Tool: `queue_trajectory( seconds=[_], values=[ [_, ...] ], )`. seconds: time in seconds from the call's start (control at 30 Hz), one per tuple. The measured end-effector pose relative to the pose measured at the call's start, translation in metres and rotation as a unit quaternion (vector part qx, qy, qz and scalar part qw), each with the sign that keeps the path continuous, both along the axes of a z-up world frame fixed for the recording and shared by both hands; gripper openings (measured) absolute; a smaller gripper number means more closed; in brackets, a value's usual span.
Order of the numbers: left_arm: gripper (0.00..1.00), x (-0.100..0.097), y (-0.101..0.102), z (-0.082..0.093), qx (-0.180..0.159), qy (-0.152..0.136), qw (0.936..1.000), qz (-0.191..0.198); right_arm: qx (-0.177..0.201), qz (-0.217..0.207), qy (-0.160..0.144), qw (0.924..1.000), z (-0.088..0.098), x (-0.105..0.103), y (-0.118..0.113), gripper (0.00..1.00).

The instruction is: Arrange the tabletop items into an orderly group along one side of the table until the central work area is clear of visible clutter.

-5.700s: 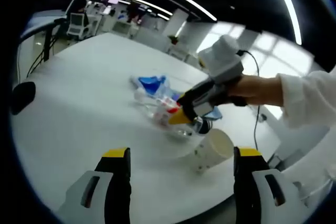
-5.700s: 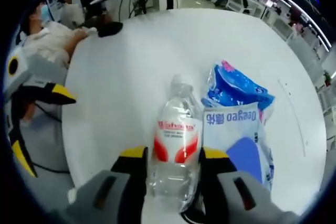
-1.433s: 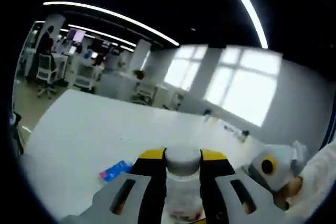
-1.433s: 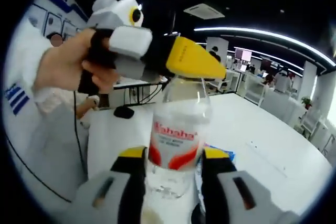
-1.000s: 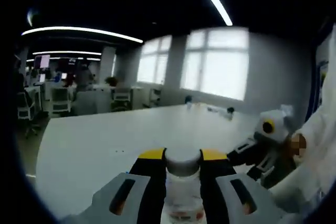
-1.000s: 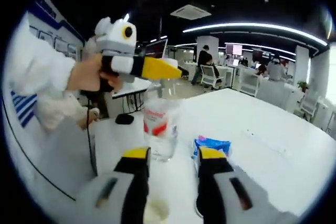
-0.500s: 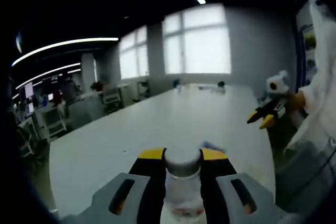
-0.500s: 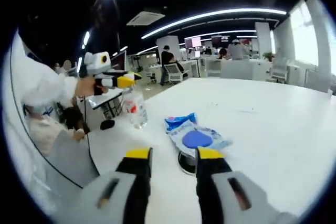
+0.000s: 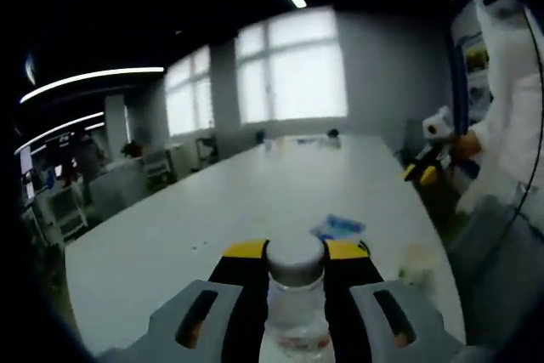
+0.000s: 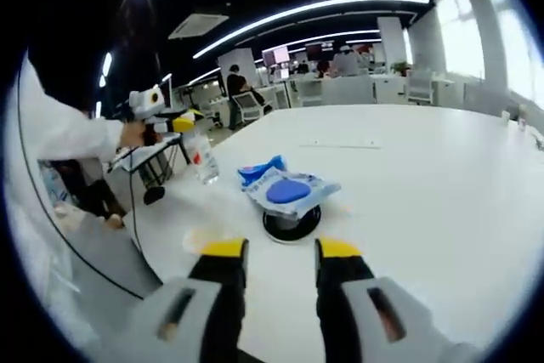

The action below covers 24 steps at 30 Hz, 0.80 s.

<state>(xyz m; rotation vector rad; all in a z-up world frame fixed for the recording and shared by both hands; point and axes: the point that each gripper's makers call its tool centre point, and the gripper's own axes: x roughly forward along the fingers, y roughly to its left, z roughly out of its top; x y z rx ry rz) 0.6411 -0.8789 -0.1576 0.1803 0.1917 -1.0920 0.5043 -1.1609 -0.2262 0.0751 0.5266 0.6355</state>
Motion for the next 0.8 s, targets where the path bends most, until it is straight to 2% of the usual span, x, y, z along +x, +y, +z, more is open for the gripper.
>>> queue_trajectory(
  seconds=[0.27, 0.53, 0.6, 0.8],
  values=[
    [0.19, 0.014, 0.003, -0.018, -0.013, 0.023, 0.9992, -0.031, 0.001, -0.014, 0.016, 0.9998, -0.009, 0.003, 0.006, 0.29],
    [0.19, 0.024, -0.001, -0.043, 0.008, 0.032, 0.9983, -0.048, -0.005, -0.018, 0.029, 0.9994, -0.014, 0.006, 0.010, 0.29],
    [0.19, 0.024, -0.001, -0.048, 0.013, 0.036, 0.9980, -0.051, -0.016, -0.021, 0.032, 0.9992, -0.018, 0.006, 0.009, 0.28],
    [0.19, 0.022, 0.002, -0.049, 0.008, 0.035, 0.9976, -0.059, -0.017, -0.024, 0.039, 0.9988, -0.022, 0.002, 0.011, 0.28]
  ],
)
